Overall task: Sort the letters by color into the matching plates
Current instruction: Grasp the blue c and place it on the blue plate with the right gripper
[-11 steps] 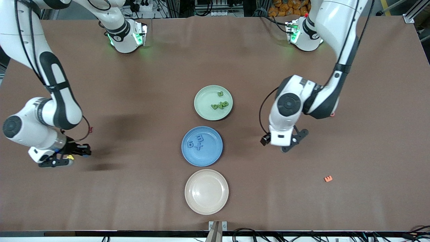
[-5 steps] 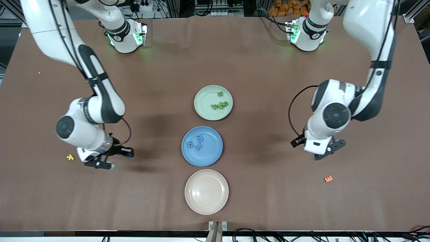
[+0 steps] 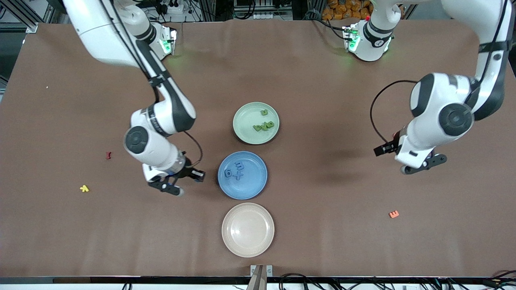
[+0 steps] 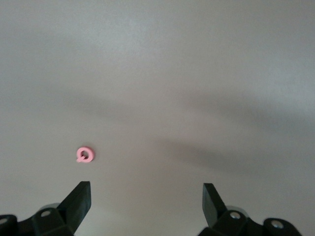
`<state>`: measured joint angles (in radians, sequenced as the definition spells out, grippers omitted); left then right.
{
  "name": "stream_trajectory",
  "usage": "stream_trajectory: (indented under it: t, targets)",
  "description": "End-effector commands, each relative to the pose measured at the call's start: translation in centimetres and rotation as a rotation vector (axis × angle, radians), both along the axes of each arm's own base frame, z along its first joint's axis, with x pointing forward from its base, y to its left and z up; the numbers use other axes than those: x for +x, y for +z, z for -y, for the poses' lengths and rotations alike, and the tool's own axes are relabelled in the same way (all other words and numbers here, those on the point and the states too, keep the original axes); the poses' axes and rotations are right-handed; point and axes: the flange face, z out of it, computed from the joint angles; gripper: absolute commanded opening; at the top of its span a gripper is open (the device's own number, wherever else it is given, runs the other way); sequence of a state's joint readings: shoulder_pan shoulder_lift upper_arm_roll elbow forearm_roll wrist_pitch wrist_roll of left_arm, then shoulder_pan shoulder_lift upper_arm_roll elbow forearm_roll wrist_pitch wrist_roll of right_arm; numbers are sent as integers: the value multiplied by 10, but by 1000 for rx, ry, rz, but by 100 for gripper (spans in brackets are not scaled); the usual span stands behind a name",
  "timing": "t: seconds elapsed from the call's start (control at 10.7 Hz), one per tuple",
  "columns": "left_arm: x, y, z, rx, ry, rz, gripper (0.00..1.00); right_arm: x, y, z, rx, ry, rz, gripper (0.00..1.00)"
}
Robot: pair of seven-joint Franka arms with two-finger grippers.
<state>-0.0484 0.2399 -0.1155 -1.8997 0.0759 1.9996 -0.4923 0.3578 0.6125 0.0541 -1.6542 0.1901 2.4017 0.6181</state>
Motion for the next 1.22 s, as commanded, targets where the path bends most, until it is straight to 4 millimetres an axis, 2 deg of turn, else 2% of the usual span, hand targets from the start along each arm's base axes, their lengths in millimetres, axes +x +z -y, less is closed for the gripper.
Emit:
stream_trajectory:
  t: [0.0, 0.19, 0.28, 0.38, 0.47, 0.56, 0.75, 0.84, 0.94, 1.12]
  targets:
    - [-38, 39, 3, -41, -43, 43, 100, -11, -25, -72, 15, -28, -23, 25]
    - [-43, 66, 11, -97, -21, 84, 100, -21, -38, -108, 18, -30, -31, 25]
    - [-46, 79, 17, -99, -34, 106, 100, -24, -41, -119, 20, -27, -31, 26]
    - [-49, 95, 23, -102, -48, 136, 100, -25, -42, -120, 18, -22, -33, 31]
    - [-48, 112, 23, -107, -71, 169, 100, -24, -42, -119, 16, -12, -30, 71]
    - [-43, 138, 24, -118, -159, 219, 100, -19, -38, -110, -4, 48, -7, 100]
    - [-42, 178, 18, -124, -185, 266, 100, -7, -35, -81, -61, 257, 0, 100]
    - [-49, 193, 19, -119, -207, 252, 100, 0, -27, -68, -90, 291, -17, 100]
    - [-53, 209, 9, -114, -234, 220, 100, 11, -12, -42, -125, 342, -17, 100]
    - [-53, 240, 5, -113, -306, 200, 100, 37, 12, 28, -170, 486, -2, 100]
